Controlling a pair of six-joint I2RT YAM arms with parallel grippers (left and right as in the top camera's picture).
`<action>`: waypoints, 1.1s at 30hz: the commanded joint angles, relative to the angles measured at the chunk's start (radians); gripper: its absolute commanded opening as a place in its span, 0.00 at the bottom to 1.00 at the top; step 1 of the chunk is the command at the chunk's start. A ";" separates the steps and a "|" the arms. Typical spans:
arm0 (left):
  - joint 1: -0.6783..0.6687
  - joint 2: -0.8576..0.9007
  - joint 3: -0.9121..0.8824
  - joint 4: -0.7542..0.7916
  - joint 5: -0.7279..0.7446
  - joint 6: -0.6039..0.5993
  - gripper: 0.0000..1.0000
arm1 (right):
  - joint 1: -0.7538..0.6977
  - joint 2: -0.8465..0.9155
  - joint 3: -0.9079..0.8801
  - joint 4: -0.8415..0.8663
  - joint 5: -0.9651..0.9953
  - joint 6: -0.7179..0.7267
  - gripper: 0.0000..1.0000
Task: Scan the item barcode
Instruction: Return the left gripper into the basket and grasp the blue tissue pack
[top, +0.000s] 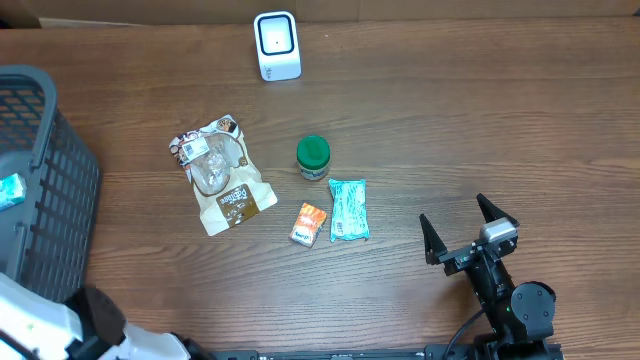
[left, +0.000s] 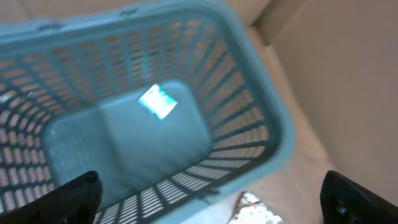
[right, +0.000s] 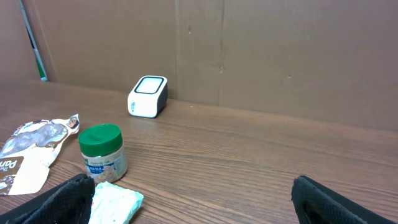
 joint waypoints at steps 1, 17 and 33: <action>0.034 0.096 -0.018 -0.012 -0.048 0.010 0.89 | -0.002 -0.008 -0.011 0.005 -0.005 0.006 1.00; 0.085 0.151 -0.402 0.177 -0.121 0.008 0.89 | -0.002 -0.008 -0.011 0.005 -0.005 0.006 1.00; 0.085 0.151 -0.684 0.474 -0.145 0.215 0.91 | -0.002 -0.008 -0.011 0.005 -0.005 0.006 1.00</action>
